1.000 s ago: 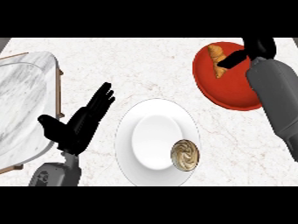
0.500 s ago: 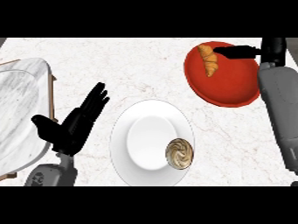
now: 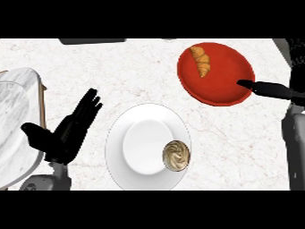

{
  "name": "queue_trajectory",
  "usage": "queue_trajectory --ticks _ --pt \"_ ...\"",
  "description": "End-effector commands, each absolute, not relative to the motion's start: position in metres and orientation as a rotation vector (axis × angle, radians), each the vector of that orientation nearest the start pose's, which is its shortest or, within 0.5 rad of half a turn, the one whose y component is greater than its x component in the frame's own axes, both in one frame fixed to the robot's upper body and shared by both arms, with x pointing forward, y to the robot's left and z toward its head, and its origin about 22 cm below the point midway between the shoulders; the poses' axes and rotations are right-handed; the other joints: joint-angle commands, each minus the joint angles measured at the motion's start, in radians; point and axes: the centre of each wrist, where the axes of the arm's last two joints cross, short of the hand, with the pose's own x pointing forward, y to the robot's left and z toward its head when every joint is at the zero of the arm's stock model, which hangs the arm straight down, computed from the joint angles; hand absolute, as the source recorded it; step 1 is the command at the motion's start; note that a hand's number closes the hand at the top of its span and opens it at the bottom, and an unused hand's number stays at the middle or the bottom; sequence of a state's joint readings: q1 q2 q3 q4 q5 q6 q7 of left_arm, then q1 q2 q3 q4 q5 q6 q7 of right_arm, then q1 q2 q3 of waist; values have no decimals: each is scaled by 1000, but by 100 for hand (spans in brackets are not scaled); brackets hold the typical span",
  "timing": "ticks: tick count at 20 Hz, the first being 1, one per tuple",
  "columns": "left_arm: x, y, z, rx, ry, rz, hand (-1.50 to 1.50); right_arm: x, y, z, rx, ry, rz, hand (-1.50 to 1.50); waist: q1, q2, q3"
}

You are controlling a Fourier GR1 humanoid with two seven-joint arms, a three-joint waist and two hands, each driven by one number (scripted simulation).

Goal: Pick the croissant from the plate and place it in the bowl

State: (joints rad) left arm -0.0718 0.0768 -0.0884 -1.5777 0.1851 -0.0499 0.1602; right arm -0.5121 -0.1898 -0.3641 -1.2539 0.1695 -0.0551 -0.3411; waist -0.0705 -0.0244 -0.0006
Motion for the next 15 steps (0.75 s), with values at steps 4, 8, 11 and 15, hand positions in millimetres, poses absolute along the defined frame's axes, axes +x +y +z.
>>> queue_trajectory --ticks 4,8,11,15 --pt "251 231 20 -192 -1472 -23 0 240 -330 56 -345 -2142 97 150 -42 -8 -1" --pt "248 236 18 -158 -1468 -18 0 168 -327 43 -329 -2148 133 150 -54 -6 -1" --pt "241 231 10 -181 -1456 -34 0 101 -349 32 -339 -2055 156 150 -57 -1 0" --pt "253 232 23 -174 -1481 -30 0 28 -336 3 -214 -1963 191 150 -48 5 2"
